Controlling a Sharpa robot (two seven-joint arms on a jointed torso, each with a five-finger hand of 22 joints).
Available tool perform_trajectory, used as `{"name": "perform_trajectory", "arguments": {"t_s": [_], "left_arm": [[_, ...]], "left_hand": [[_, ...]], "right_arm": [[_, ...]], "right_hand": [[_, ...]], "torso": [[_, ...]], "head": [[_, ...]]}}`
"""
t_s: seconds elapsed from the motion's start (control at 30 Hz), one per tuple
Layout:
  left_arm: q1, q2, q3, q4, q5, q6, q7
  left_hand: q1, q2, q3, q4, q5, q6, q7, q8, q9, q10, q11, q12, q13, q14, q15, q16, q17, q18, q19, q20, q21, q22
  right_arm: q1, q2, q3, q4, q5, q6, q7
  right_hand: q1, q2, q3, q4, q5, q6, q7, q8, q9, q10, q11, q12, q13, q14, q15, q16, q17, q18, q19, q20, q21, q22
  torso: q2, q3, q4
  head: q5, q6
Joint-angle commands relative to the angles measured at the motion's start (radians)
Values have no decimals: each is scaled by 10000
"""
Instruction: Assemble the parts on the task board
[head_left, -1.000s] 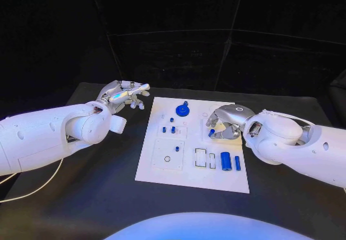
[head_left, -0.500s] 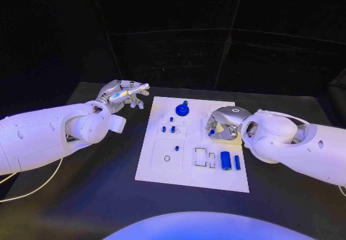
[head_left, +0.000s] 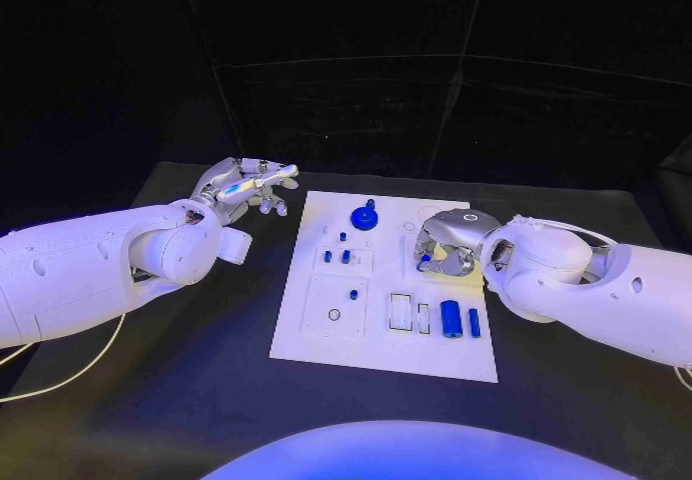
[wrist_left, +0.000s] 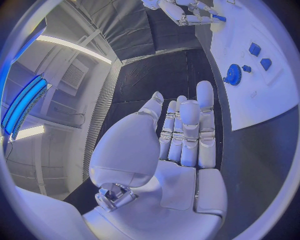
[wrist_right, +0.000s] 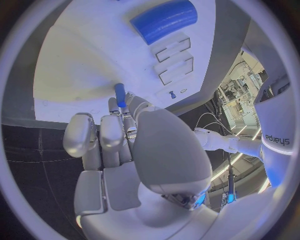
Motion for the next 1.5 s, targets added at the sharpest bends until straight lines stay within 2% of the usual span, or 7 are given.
{"name": "perform_trajectory", "arguments": {"t_s": [0.03, 0.4, 0.57, 0.9, 1.1, 1.23, 1.5], "left_arm": [[11, 0, 9, 4, 28, 76, 9], [10, 6, 9, -4, 28, 111, -18], [10, 7, 9, -9, 28, 120, -24], [7, 6, 9, -16, 27, 131, -36], [3, 16, 9, -33, 27, 136, -37], [0, 25, 9, -53, 27, 132, -37], [-2, 43, 9, -71, 27, 132, -33]], "left_hand": [[98, 14, 0, -57, 1, -63, 29, 56, -13, -73, 26, 50, -10, -77, -18, -37, -14, 141, 32, 60, -56, -12], [98, 14, 0, -57, 1, -63, 29, 56, -13, -73, 26, 50, -10, -77, -18, -37, -14, 141, 32, 60, -56, -12], [98, 14, 0, -57, 1, -63, 29, 56, -13, -73, 26, 50, -10, -77, -18, -37, -14, 141, 32, 60, -56, -12], [98, 14, 0, -57, 1, -63, 29, 56, -13, -73, 26, 50, -10, -77, -18, -37, -14, 141, 32, 60, -56, -12], [123, 33, -2, -67, -1, -73, 34, 56, -16, -91, 31, 55, -16, -83, -16, -43, -31, 141, 35, 61, -63, -21], [123, 33, -2, -67, -1, -73, 34, 56, -16, -91, 31, 55, -16, -83, -16, -43, -31, 141, 35, 61, -63, -21], [123, 33, -2, -67, -1, -73, 34, 56, -16, -91, 31, 55, -16, -83, -16, -43, -31, 141, 35, 61, -63, -21]], "right_arm": [[-12, 9, -8, -19, -193, 137, -94], [-26, 51, -9, -54, -212, 168, -65], [-37, 71, -10, -62, -179, 150, -35], [-48, -11, -9, 79, -118, -602, 126], [-46, -222, -4, 325, -114, -996, 172], [-39, -437, 4, 640, -113, -1268, 189], [79, -791, 43, 1259, -78, -1622, 210]], "right_hand": [[-48, -108, 152, -28, 9, 103, 1, -41, -25, 148, -66, -108, 15, 114, -46, 52, 15, -24, 65, 0, 58, 13], [-342, -403, 423, -64, 9, -54, 20, -187, -71, 171, -42, -348, 17, 94, -19, 55, -12, -20, 40, 21, 64, 13], [-341, -425, 536, -116, 17, -94, 12, -197, -70, 225, -52, -374, 26, 92, -25, 64, -6, -19, 36, 20, 66, 16], [-166, -335, 1030, -513, 86, 226, 33, -34, -6, 730, -117, -301, 101, 99, -82, 109, 31, -37, 95, -39, 149, 139], [-182, -347, 1155, -647, -37, 273, 44, -20, -9, 792, -112, -333, 107, 97, -81, 115, 31, -43, 104, -48, 171, 168], [-192, -357, 1177, -675, -70, 276, 46, -21, -11, 798, -111, -343, 107, 97, -80, 122, 40, -47, 111, -49, 181, 184], [-197, -368, 1204, -712, -89, 280, 52, -22, -13, 807, -109, -355, 108, 102, -79, 140, 65, -56, 132, -49, 205, 228]], "torso": [[9, 4, -4], [2, 3, 0], [1, -1, 1], [-11, 7, -15], [-28, -2, 0], [-26, 0, -2], [-25, -10, -2]], "head": [[7, -18], [-11, -59], [-22, -80], [-21, -88], [-56, -65], [-59, 0], [-30, 44]]}}
